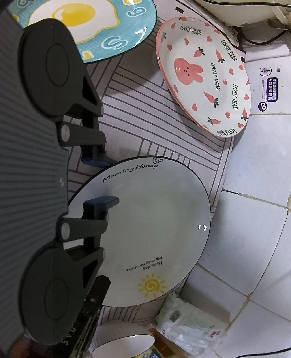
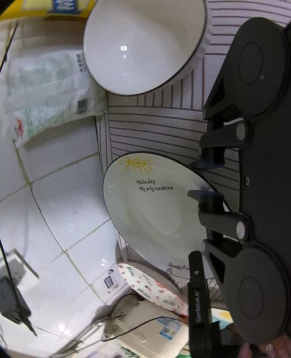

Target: Organize plates and bowls

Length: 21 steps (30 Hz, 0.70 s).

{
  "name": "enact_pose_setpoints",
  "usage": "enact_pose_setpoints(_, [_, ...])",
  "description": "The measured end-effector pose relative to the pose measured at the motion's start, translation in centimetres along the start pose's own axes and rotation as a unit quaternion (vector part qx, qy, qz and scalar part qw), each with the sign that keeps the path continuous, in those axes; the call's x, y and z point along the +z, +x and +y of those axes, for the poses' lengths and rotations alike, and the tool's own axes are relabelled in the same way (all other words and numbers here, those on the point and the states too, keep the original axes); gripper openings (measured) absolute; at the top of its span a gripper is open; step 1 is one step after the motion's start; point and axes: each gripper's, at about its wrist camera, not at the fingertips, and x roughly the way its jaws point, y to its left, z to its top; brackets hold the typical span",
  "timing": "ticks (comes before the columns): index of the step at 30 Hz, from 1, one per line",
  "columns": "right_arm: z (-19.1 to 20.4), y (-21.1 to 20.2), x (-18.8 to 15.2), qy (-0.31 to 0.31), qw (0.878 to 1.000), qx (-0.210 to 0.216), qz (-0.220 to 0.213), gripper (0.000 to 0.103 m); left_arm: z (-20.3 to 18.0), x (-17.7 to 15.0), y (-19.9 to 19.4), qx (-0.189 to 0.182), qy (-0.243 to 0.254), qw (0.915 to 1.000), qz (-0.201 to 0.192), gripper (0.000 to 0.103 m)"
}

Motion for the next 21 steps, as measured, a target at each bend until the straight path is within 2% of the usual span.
enact_pose_setpoints(8, [0.9,-1.5,-0.5,-0.006,1.000,0.005,0.002,0.024,-0.3,-1.6,-2.4,-0.001,0.014,0.9998,0.014,0.025])
enact_pose_setpoints(21, [3.7,-7.2,-6.8,-0.001,1.000,-0.002,-0.018,0.024,1.3,-7.1,-9.4,0.001,0.062,0.9980,0.011,0.025])
